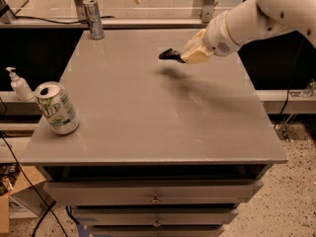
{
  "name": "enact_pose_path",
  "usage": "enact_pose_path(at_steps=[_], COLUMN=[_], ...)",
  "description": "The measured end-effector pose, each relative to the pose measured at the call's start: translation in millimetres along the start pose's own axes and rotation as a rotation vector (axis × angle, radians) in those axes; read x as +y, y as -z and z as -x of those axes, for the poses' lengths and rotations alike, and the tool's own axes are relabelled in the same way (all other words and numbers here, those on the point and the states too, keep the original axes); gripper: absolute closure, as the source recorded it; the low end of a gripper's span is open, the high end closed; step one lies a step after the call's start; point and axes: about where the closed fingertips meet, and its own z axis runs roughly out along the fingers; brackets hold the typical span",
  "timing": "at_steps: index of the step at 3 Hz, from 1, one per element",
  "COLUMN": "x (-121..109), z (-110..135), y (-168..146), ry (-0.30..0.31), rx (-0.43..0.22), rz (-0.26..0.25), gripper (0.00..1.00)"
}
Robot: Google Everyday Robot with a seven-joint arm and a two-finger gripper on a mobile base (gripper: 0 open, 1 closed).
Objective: Move rxbar chocolate near redbull can
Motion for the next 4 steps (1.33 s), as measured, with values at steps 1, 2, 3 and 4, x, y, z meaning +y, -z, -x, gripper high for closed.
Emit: enact_pose_path(at_steps=[1, 2, 3, 4], x=[-19.4, -32.2, -41.3, -52.6], z=[18.3, 40.9, 62.8, 84.2], y=[-43.5, -89.3, -126.4, -154.8], ry=[0.033, 0.069, 0.106, 0.134], rx=[-0.062, -0.122, -0.162, -0.197], rz=[0.0, 0.019, 0.044, 0.055], gripper=[1.0, 1.0, 1.0, 1.0])
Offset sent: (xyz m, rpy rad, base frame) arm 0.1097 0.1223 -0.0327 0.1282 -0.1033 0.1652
